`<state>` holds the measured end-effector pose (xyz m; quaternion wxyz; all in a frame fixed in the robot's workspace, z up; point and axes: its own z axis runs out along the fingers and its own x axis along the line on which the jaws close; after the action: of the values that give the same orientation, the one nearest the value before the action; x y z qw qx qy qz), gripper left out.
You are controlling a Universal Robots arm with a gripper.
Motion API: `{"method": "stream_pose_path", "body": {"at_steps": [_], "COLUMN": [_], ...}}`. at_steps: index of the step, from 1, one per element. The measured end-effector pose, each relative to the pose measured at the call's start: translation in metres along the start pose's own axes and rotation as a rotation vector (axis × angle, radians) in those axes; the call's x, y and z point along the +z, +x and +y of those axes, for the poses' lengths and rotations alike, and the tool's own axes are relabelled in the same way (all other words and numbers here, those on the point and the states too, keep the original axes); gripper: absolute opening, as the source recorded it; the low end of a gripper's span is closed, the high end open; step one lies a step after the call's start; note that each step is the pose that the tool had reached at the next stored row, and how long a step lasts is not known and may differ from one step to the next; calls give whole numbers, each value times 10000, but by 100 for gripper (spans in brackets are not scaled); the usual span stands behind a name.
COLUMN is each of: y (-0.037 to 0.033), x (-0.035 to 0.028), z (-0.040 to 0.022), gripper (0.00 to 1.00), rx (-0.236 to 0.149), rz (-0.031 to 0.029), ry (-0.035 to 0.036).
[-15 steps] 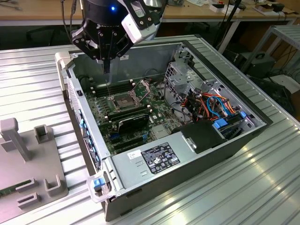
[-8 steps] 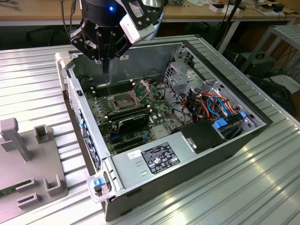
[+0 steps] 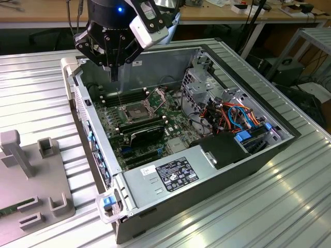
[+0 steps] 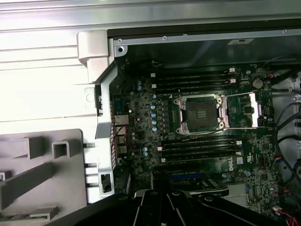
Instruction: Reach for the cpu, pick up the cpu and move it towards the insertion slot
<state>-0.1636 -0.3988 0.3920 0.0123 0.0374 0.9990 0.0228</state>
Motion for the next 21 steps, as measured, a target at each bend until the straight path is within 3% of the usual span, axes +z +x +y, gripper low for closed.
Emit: {"method": "stream_pose_path", "body": {"at_steps": [8,14,21], "y": [98,274,407], "x": [2,0,-1], "z": [-8,-21,-31], "gripper": [11,11,11], "rx": [0,-1,0], "rz": [0,0,0], "ry": [1,0,0]}}
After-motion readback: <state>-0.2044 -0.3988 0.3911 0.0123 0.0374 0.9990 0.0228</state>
